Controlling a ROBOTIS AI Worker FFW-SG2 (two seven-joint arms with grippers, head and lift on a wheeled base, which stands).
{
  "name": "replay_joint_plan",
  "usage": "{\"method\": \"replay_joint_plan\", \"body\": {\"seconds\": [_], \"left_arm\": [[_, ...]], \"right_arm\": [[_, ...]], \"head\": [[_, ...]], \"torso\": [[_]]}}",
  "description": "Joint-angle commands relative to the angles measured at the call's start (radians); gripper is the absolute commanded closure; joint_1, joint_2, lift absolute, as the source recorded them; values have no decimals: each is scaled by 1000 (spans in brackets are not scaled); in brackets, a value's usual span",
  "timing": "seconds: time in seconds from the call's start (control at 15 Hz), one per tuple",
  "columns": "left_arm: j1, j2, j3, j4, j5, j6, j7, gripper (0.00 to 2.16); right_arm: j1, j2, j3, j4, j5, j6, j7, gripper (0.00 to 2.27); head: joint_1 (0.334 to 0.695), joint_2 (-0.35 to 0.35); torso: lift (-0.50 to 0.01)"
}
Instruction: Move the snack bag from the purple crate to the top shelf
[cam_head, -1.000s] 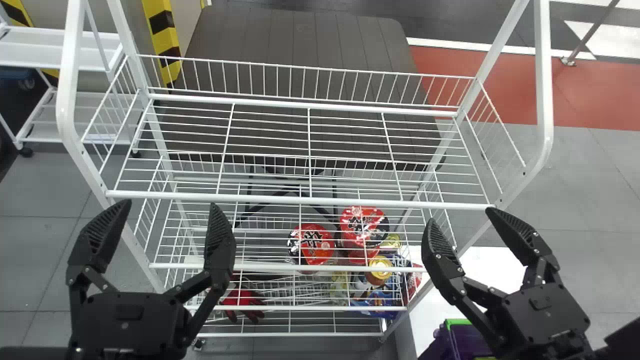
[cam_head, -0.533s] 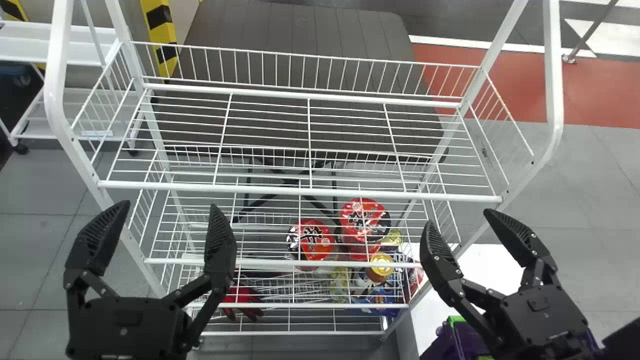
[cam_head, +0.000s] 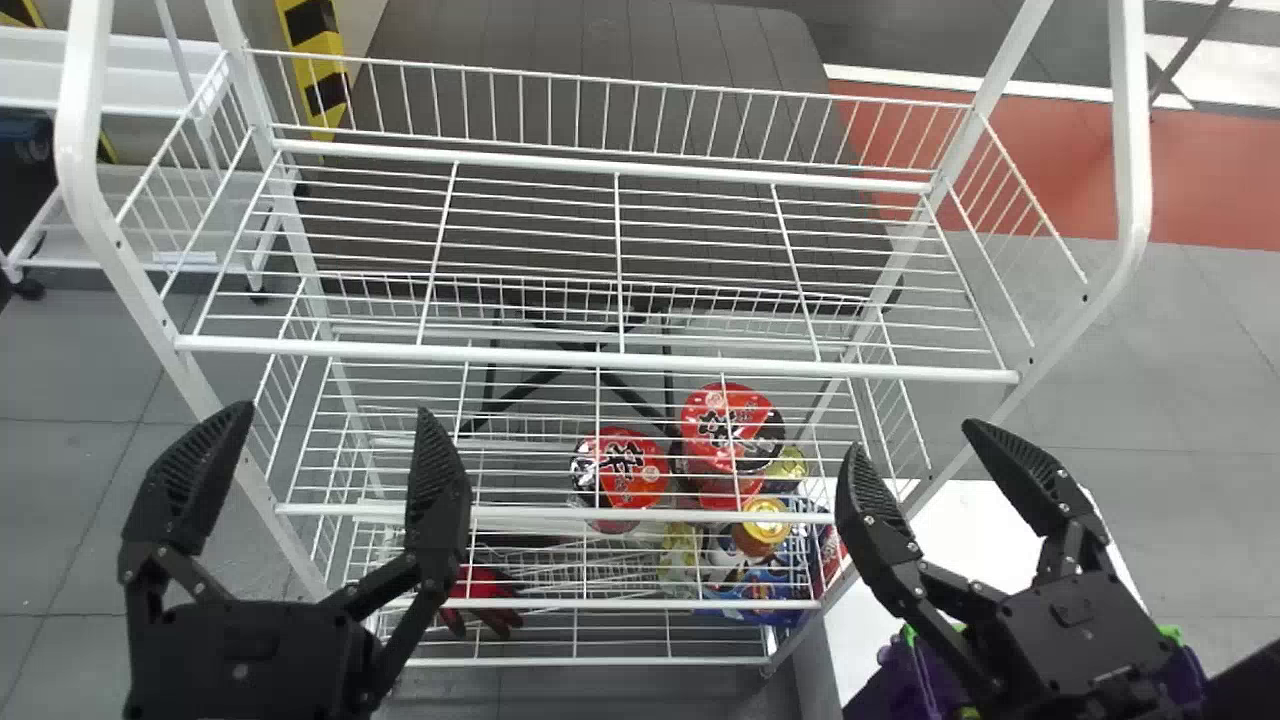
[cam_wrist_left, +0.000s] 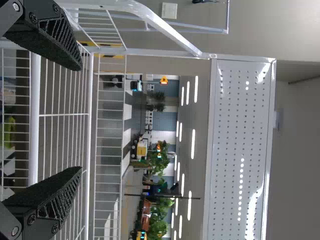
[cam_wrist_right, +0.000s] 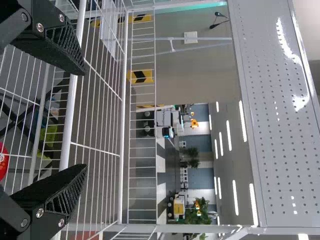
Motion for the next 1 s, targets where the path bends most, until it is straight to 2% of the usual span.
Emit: {"method": "replay_joint_plan", "body": {"seconds": [0.0,0.93], "left_arm": [[-1,1,0,1,0,-2,0,103],[-2,1,9,1,1,-8,5,103]], "right_arm": [[0,0,0,2,0,-4,0,178],[-20,0,-2,17,0,-7,0,178]], "head": [[695,-133],[695,-129]], "torso": [[-130],[-186]]}}
